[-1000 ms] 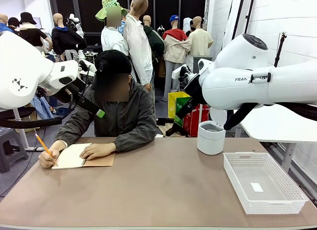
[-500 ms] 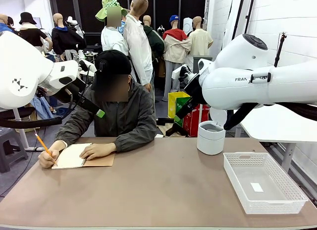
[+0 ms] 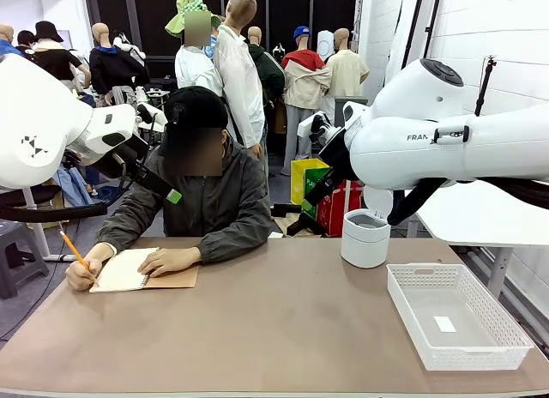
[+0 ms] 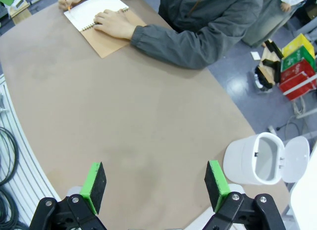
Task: Sort the paper based on its condition.
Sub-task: If a person hands you a paper, place it in the Organizing basket , and if it's crumpled, put it in the Trash can.
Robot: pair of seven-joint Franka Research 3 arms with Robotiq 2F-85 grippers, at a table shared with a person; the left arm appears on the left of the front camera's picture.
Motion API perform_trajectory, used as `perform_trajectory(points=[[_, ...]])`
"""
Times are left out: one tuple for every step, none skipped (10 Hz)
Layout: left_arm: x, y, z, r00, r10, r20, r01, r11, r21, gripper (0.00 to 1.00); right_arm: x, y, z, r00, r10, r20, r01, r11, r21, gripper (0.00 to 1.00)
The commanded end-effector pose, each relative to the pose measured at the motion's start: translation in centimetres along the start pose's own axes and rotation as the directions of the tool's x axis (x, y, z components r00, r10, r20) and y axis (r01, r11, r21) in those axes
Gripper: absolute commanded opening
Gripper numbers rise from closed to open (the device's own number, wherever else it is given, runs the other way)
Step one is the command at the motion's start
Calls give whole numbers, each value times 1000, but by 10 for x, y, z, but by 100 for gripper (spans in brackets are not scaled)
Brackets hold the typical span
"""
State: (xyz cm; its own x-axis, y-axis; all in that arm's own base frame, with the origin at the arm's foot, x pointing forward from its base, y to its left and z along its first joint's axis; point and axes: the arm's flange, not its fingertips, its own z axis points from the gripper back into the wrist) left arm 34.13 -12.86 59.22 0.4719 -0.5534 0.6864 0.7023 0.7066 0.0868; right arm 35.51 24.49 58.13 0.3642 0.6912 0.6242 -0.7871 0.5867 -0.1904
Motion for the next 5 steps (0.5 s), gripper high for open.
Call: perform_trajectory(points=[[1, 2, 1, 1000, 3, -1, -3, 1000, -5, 100, 1, 0, 0, 1000, 0, -9, 0, 1000, -9, 100], [1, 2, 1, 1000, 3, -1, -3, 1000, -5, 100, 1, 0, 0, 1000, 0, -9, 0, 1000, -9, 100], [1, 2, 1, 1000, 3, -1, -3, 1000, -5, 100, 1, 0, 0, 1000, 0, -9, 0, 1000, -9, 100], [1, 2, 1, 1000, 3, -1, -3, 1000, -5, 100, 1, 0, 0, 1000, 0, -9, 0, 1000, -9, 100], [1, 2, 1, 1000, 3, -1, -3, 1000, -5, 100, 1, 0, 0, 1000, 0, -9, 0, 1000, -9, 100]])
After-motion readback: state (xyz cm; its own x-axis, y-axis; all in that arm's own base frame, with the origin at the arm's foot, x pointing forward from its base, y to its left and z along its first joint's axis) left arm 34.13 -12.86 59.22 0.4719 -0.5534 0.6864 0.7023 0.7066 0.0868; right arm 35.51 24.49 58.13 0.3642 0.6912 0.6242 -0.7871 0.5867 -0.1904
